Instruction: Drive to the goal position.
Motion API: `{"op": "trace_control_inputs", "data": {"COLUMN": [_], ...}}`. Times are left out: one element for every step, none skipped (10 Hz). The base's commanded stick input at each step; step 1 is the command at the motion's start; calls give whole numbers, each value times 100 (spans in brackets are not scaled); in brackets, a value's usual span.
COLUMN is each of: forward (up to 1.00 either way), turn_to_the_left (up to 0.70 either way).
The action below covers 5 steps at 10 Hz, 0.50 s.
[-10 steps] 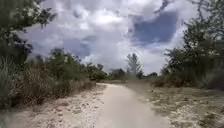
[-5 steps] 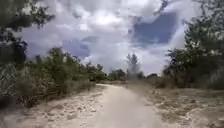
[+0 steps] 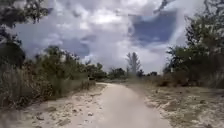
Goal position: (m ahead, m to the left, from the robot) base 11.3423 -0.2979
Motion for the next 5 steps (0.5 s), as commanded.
{"op": "trace_control_inputs", "data": {"forward": [50,50,50,50,50], "turn_to_the_left": [0,0,0,0,0]}}
